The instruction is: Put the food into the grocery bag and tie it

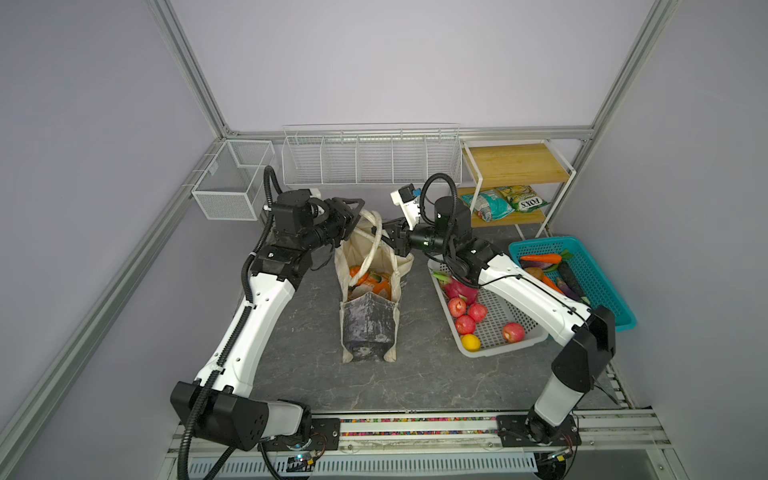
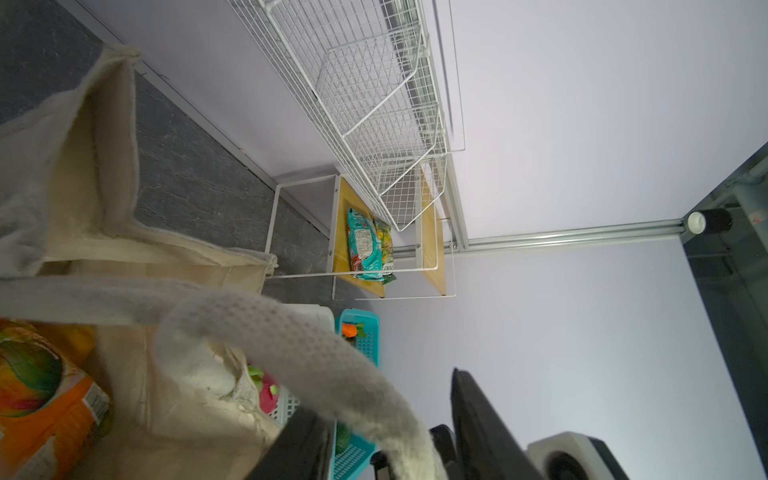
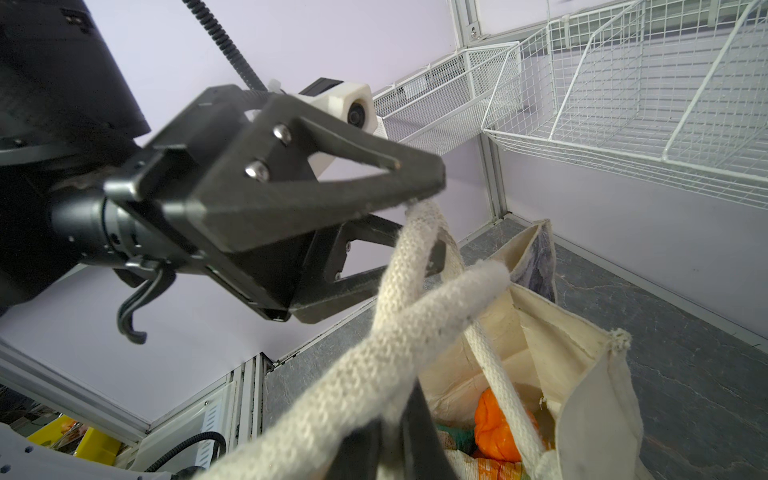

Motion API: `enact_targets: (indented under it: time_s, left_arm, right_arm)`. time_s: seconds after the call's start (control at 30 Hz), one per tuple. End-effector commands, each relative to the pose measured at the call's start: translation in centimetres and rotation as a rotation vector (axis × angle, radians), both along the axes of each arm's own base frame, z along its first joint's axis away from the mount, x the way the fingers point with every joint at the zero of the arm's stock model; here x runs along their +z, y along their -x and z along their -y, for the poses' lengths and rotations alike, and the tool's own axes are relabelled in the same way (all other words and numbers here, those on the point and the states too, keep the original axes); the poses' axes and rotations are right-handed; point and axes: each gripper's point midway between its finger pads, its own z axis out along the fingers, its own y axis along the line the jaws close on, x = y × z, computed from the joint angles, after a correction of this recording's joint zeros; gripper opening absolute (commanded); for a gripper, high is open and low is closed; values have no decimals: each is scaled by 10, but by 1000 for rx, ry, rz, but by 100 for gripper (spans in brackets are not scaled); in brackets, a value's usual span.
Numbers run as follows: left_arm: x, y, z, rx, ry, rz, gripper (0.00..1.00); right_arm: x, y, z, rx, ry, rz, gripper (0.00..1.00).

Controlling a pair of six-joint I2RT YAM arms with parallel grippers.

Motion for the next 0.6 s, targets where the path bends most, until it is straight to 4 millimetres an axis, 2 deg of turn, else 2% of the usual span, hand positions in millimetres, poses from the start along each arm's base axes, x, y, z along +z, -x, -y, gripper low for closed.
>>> enact_targets:
  time_s: [0.0, 0.13, 0.23, 0.3, 0.47, 0.57]
  left_arm:
    - [9, -6, 4, -6, 3, 26, 37]
    - [7, -9, 4, -6, -13, 27, 24]
    - [8, -9, 5, -16, -18, 33, 8]
    - [8, -4, 6, -28, -34, 34, 0]
    - [0, 15, 5, -63, -82, 11, 0]
    - [-8, 27, 8, -95, -88, -28, 0]
  right_arm:
    - [32, 14, 6, 12, -48, 84, 7]
    - [32, 15, 6, 15, -44, 86, 7]
    - [32, 16, 8, 11, -38, 88, 7]
    - [32, 16, 9, 4, -33, 89, 11]
    - [33, 17, 14, -14, -28, 96, 26]
    - [36, 18, 14, -17, -32, 100, 31]
